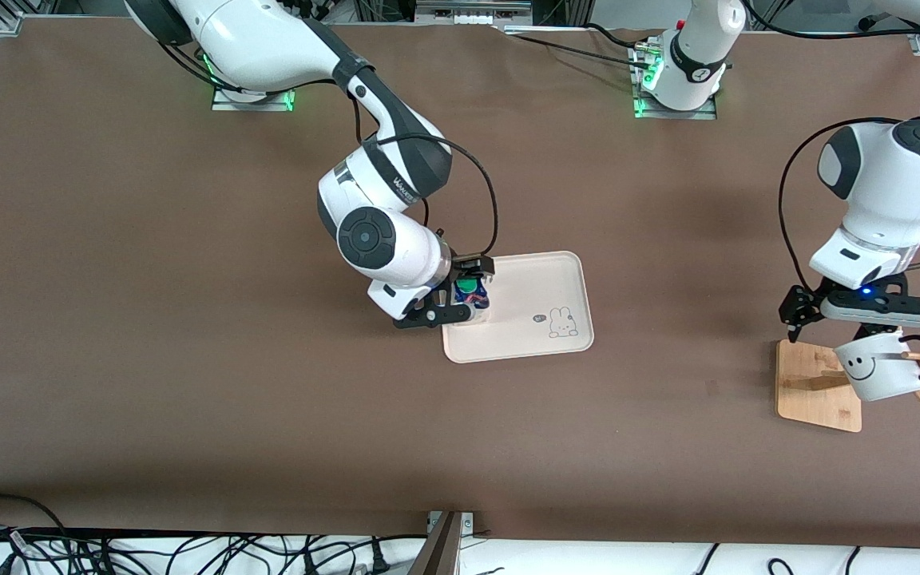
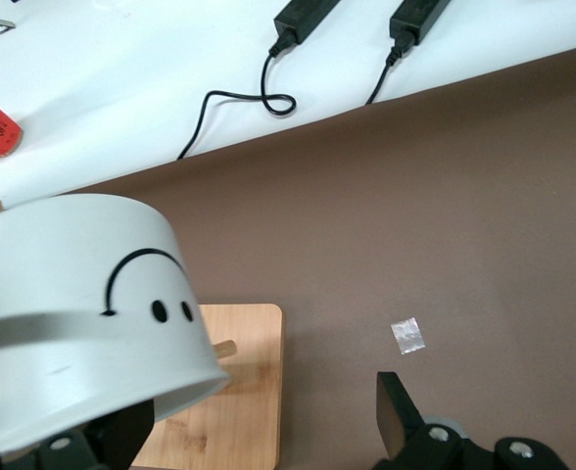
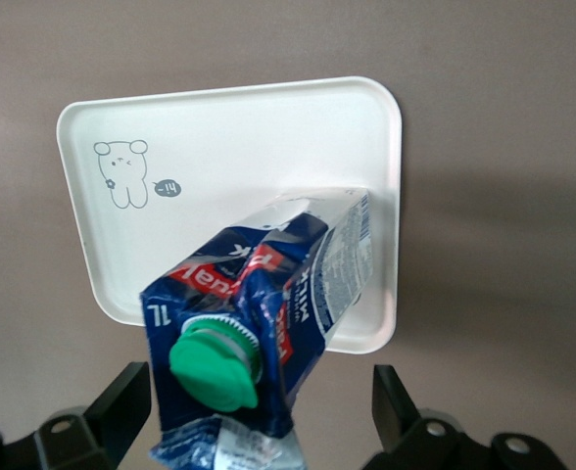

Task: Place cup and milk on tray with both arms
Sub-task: 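Set the carton on the tray while the left gripper grasps the mug, then open the right gripper and withdraw it while the left gripper lifts the mug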

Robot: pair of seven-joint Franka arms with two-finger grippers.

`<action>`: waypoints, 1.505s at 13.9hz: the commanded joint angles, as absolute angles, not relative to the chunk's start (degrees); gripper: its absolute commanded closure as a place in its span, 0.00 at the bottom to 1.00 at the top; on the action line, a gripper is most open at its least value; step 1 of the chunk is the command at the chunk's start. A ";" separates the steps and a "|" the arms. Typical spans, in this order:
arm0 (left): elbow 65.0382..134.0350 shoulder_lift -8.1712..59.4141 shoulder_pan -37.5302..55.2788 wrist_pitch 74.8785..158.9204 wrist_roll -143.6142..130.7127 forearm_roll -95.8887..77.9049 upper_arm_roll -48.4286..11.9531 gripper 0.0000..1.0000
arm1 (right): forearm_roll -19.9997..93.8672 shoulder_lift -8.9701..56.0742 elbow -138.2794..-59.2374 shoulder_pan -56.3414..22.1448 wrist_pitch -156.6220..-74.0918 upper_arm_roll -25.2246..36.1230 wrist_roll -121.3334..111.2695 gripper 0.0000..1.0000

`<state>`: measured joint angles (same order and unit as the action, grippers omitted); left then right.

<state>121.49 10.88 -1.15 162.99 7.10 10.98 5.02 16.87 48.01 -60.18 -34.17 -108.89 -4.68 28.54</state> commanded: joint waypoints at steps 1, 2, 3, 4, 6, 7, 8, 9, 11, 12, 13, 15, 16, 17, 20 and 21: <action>120.15 11.51 -1.14 163.30 8.35 12.04 6.15 0.00 | 17.75 46.06 -60.12 -35.07 -108.90 -5.01 33.91 0.00; 120.15 11.51 -1.14 163.30 8.35 12.65 6.24 0.00 | 17.58 45.27 -60.12 -35.24 -108.90 -5.01 34.80 0.00; 120.15 11.43 -1.40 163.39 8.35 13.27 6.24 0.00 | 17.40 44.31 -60.12 -35.68 -108.72 -5.01 36.20 0.00; 120.15 11.43 -1.93 163.48 8.35 13.62 6.24 0.00 | 17.40 42.82 -60.12 -35.86 -108.29 -5.01 37.69 0.00; 120.23 11.34 -2.54 163.91 8.44 13.97 6.24 0.00 | 17.14 39.22 -60.29 -35.86 -107.93 -4.75 39.28 0.00; 120.23 11.34 -3.07 164.79 8.44 15.54 6.24 0.01 | 17.05 37.55 -60.29 -35.69 -106.10 -4.40 39.37 0.00; 120.23 11.34 -3.34 165.32 8.44 16.08 6.24 0.11 | 16.01 36.57 -60.29 -35.51 -103.30 -3.52 39.37 0.00; 120.23 11.34 -3.43 165.41 8.44 16.17 6.24 0.21 | 14.60 34.91 -60.21 -35.42 -100.57 -2.04 39.11 0.00; 120.23 11.34 -3.60 165.41 8.44 16.17 6.24 0.37 | 14.24 32.53 -60.21 -35.25 -96.96 0.43 38.76 0.00; 120.23 11.25 -3.60 165.41 8.44 16.17 6.24 0.44 | 14.24 31.30 -60.21 -35.24 -95.29 1.92 38.67 0.00; 120.23 11.25 -3.60 165.32 8.44 16.17 6.24 0.52 | 14.15 30.25 -60.21 -35.24 -94.23 3.93 38.58 0.00; 120.23 11.16 -3.60 165.41 8.35 16.17 6.24 0.67 | 13.97 29.10 -60.21 -35.16 -91.95 7.45 38.23 0.00; 120.23 11.16 -3.52 165.32 8.26 16.00 6.24 0.75 | 13.97 29.00 -60.21 -35.16 -90.54 9.47 37.80 0.00; 120.23 11.08 -3.52 165.32 8.09 15.91 6.24 0.83 | 13.97 28.92 -60.12 -35.16 -89.66 11.15 36.49 0.00; 120.15 11.07 -2.82 165.32 7.47 15.39 6.15 1.00 | 13.97 28.83 -59.94 -35.24 -89.47 17.12 34.55 0.00; 119.97 10.99 -2.46 165.32 7.38 15.29 5.98 1.00 | 13.37 28.83 -59.94 -35.16 -89.65 19.14 33.32 0.00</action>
<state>121.10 10.93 -2.75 165.15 7.80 14.73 5.78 14.63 29.80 -59.30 -34.71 -90.31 15.98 35.15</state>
